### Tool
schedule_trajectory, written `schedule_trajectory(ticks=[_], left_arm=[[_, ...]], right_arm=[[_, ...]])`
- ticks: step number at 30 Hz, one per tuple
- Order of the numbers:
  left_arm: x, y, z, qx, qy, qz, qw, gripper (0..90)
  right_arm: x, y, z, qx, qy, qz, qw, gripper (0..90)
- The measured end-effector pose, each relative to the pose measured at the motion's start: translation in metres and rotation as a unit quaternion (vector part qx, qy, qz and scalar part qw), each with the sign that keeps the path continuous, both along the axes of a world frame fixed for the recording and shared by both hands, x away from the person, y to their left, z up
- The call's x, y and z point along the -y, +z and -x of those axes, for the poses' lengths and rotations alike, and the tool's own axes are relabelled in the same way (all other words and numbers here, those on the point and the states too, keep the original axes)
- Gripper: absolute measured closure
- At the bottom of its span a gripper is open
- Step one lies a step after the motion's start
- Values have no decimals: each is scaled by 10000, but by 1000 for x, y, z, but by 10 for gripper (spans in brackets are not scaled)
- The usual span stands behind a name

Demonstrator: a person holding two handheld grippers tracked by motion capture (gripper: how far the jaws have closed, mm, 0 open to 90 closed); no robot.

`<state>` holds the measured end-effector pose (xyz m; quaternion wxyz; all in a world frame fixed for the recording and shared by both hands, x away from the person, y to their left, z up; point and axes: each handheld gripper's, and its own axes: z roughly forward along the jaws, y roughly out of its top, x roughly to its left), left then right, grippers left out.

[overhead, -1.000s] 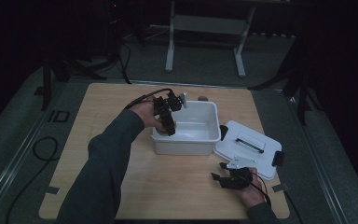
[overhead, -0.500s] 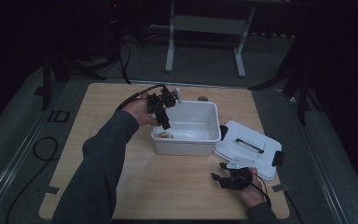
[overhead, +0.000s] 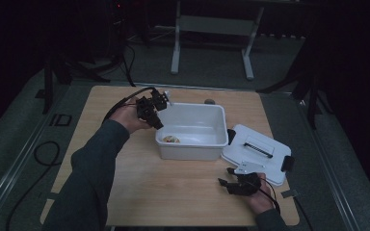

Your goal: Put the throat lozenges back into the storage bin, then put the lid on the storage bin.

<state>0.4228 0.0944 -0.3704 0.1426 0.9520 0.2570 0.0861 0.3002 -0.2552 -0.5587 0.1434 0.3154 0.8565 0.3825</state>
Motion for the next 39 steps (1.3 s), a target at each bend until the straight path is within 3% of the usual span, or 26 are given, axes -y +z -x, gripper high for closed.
schedule_trajectory(ticks=[9,11,19,25,33,37,39], left_arm=[[-11,0,6,522,135,130,9985,856],[-14,2,6,566,174,200,9980,893],[-25,-1,7,740,389,291,9961,895],[-35,-4,8,1101,667,545,9902,899],[-38,-9,11,1206,790,731,9869,897],[-41,-14,14,1250,851,890,9845,897],[-45,-19,14,1257,893,856,9843,897]], right_arm=[[0,0,0,-2,3,-2,10000,410],[0,0,0,-1,3,-1,10000,410],[0,0,0,-3,3,-2,10000,409],[0,0,0,0,4,1,10000,409],[0,0,1,4,-17,-1,10000,419],[0,1,2,10,67,6,10000,479],[-1,3,4,21,114,109,9999,489]])
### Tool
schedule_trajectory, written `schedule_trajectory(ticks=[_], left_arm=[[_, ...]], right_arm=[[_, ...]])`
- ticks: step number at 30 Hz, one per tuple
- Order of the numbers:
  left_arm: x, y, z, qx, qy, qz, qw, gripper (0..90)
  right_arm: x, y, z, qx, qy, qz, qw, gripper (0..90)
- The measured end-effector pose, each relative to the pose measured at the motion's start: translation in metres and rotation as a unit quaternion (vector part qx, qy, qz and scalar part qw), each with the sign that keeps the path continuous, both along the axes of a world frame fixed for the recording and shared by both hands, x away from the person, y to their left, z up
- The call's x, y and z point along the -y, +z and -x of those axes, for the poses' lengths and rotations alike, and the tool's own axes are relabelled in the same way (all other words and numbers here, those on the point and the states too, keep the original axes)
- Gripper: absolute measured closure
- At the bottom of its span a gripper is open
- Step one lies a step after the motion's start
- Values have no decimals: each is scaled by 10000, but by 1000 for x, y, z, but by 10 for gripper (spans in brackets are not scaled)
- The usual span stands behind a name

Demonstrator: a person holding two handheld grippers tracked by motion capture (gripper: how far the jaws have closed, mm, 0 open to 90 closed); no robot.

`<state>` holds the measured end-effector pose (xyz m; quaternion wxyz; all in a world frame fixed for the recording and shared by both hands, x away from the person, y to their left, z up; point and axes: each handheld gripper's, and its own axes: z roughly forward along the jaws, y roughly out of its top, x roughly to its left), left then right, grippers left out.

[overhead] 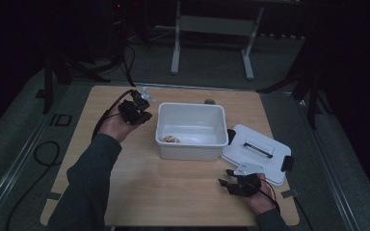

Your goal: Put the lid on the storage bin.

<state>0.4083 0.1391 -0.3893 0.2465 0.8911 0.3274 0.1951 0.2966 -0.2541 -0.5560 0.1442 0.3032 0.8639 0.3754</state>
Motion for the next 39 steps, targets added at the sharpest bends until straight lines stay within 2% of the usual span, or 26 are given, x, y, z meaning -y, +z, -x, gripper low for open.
schedule_trajectory(ticks=[5,11,21,26,27,28,34,39], left_arm=[[-7,-6,3,-17,38,13,10000,897],[-8,-7,9,101,69,131,9998,896],[-5,-9,14,164,28,183,9997,888],[-8,-13,14,171,19,219,9996,885],[-12,-17,14,156,52,346,9993,886],[-14,-20,14,121,86,387,9991,886],[-24,-41,15,-40,196,471,9987,884],[-25,-60,19,-159,227,564,9980,874]], right_arm=[[-1,9,2,99,75,137,9998,508],[2,29,2,289,41,251,9993,545],[24,70,-9,598,-92,479,9970,554],[32,78,-13,643,-189,626,9958,565],[36,80,-16,631,-280,776,9946,573],[38,81,-17,630,-296,806,9943,575],[49,88,-22,615,-370,879,9935,570],[56,96,-27,626,-400,995,9923,569]])
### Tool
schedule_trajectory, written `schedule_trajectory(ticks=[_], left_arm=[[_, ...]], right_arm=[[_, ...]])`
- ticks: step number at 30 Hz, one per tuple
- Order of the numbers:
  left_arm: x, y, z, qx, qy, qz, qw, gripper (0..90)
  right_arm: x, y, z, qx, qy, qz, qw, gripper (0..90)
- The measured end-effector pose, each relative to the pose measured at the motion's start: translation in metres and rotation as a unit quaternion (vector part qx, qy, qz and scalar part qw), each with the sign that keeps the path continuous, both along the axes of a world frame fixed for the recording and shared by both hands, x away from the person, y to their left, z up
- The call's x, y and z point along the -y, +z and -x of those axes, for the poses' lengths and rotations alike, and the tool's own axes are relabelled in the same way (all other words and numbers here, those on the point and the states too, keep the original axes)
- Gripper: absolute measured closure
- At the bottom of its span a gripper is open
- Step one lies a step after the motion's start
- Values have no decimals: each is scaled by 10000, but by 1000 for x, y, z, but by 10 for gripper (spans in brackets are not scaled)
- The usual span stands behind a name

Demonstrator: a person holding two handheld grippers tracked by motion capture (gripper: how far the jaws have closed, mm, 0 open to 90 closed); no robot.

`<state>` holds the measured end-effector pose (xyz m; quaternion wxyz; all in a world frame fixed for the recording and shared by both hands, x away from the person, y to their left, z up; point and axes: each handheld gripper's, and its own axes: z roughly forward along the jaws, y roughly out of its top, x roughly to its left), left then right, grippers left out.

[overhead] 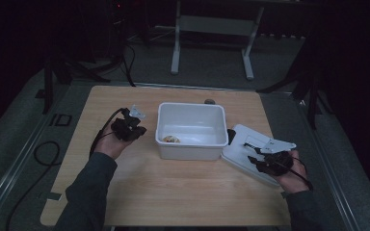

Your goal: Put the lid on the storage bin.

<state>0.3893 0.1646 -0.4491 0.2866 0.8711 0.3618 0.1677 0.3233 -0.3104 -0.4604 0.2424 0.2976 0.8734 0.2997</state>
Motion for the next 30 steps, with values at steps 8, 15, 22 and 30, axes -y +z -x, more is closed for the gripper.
schedule_trajectory(ticks=[8,15,22,30], left_arm=[[-7,-21,4,27,137,86,9999,860],[-10,-43,10,67,286,174,9994,826],[-14,-57,15,99,376,260,9989,773],[-17,-71,20,67,406,269,9988,694]], right_arm=[[5,10,-7,59,-47,254,9996,581],[6,15,-15,9,-36,523,9986,585],[4,16,-23,-91,35,819,9966,620],[5,14,-33,-246,85,1160,9929,660]])
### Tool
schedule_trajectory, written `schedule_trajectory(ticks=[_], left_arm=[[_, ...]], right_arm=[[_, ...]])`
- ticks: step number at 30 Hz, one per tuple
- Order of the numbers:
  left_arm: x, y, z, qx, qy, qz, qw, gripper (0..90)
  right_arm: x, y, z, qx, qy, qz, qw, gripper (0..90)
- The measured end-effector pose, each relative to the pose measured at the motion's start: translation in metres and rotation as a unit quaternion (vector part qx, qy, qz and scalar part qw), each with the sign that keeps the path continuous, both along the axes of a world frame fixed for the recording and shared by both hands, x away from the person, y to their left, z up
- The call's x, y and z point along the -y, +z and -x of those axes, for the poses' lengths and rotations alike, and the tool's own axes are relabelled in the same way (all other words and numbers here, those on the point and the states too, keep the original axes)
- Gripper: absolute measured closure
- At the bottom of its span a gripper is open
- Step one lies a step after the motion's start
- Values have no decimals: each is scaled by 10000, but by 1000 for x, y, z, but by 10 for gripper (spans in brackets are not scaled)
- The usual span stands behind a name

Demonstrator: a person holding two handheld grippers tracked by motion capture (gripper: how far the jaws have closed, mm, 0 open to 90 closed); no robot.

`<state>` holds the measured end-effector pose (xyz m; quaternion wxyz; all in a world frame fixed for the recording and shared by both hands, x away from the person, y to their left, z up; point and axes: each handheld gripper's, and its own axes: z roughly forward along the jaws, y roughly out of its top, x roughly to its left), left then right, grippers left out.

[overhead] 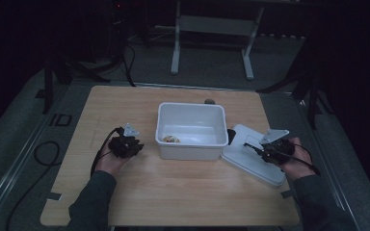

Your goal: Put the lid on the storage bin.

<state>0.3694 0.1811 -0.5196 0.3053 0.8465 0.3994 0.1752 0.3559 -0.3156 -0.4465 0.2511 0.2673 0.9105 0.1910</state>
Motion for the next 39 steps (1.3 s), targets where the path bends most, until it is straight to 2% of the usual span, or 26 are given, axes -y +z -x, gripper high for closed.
schedule_trajectory(ticks=[10,20,25,35,39], left_arm=[[2,-13,2,-97,-19,48,9999,651],[4,-20,3,-143,-39,86,9999,633],[3,-21,3,-161,-28,66,9998,633],[4,-23,2,-193,-55,86,9998,631],[6,-24,2,-231,-88,78,9997,631]], right_arm=[[2,-3,-13,-238,67,366,9990,693],[0,-3,-19,-401,136,554,9976,717],[-2,-6,-24,-502,197,735,9958,723],[-8,-10,-30,-647,257,907,9934,726],[-11,-14,-34,-741,305,1025,9915,738]])
